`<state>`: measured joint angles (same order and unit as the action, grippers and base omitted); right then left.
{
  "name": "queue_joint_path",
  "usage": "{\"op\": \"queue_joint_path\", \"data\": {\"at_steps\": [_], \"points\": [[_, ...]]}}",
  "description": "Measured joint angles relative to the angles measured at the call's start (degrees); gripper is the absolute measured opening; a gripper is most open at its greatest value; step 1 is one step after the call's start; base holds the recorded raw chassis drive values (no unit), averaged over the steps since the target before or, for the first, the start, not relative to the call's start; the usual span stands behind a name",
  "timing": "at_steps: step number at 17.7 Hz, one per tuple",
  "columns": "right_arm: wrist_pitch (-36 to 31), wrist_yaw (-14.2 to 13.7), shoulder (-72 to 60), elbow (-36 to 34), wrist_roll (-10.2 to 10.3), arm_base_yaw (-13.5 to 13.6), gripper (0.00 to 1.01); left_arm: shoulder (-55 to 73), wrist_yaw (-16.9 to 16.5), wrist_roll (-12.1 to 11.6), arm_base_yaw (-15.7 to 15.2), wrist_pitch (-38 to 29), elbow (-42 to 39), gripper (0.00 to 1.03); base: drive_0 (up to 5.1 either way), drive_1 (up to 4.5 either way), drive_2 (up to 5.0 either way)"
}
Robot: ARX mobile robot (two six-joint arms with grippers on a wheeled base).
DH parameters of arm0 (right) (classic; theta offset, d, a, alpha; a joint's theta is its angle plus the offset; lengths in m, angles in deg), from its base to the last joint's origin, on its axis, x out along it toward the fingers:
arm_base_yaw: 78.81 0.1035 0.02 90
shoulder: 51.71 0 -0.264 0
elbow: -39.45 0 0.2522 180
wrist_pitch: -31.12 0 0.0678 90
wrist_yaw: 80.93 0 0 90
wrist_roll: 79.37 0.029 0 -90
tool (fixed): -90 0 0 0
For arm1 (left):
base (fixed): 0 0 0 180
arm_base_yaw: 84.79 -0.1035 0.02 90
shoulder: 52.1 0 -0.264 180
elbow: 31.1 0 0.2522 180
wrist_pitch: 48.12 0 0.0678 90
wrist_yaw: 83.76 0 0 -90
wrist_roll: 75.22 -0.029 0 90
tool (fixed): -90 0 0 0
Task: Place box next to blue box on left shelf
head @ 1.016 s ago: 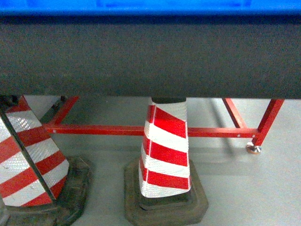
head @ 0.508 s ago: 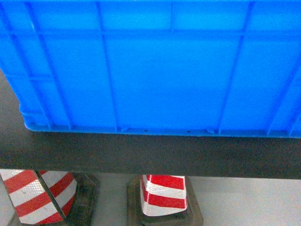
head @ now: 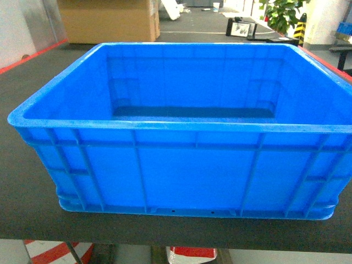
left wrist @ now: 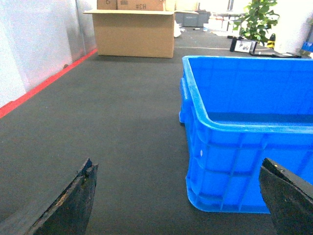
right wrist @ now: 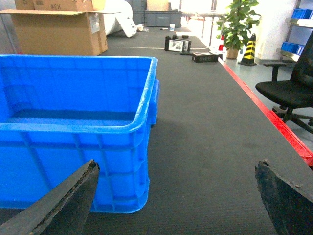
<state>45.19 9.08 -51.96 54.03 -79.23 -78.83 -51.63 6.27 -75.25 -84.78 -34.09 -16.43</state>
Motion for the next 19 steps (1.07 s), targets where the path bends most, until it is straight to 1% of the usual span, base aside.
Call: {"op": "queue_joint_path", "data": {"at_steps": [19], "points": [[0.00,0.00,0.00,0.00,0.00,0.00,0.98,0.00,0.00,0.00,0.00,0.00,0.00,0.98,0.0,0.00,0.0]]}}
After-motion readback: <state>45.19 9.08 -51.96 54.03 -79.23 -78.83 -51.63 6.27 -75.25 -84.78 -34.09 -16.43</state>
